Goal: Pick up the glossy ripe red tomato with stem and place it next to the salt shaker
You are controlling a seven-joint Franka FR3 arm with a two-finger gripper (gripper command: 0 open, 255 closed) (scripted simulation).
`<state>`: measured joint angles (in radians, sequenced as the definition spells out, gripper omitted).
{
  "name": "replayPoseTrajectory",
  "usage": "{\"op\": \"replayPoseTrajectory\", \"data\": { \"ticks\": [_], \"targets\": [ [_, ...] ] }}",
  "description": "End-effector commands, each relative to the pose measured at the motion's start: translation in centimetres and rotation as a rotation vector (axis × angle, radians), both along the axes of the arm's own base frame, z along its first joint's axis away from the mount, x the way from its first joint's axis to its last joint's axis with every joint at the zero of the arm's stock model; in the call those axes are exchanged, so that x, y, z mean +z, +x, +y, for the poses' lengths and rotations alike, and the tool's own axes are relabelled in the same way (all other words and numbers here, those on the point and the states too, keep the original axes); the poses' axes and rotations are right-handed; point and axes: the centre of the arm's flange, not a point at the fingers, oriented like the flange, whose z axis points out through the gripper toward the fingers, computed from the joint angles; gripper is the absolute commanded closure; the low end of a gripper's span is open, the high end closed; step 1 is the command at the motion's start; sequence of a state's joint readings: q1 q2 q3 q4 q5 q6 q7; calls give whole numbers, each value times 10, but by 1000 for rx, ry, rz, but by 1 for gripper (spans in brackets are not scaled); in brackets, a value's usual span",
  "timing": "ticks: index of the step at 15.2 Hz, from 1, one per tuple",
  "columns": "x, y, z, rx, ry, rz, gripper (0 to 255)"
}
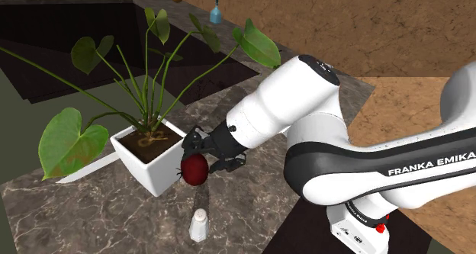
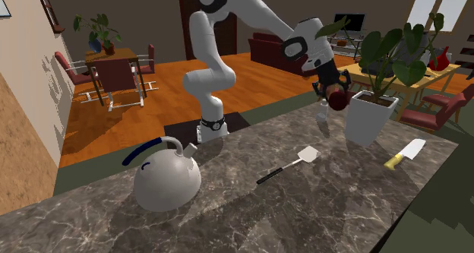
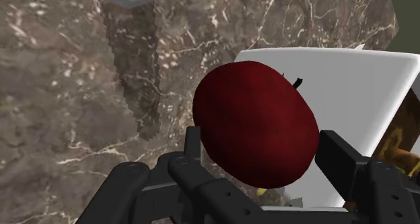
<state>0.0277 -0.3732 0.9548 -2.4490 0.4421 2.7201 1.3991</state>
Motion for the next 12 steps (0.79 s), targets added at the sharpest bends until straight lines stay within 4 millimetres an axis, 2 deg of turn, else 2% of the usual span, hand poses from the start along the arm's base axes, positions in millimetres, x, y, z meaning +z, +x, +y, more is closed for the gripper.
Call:
{"op": "replayPoseTrajectory", "data": {
  "ticks": [1,12],
  "targets": [
    [-10,0,0,0,1,-1,255],
    [-69,0,0,0,1,-1,255]
  ]
}}
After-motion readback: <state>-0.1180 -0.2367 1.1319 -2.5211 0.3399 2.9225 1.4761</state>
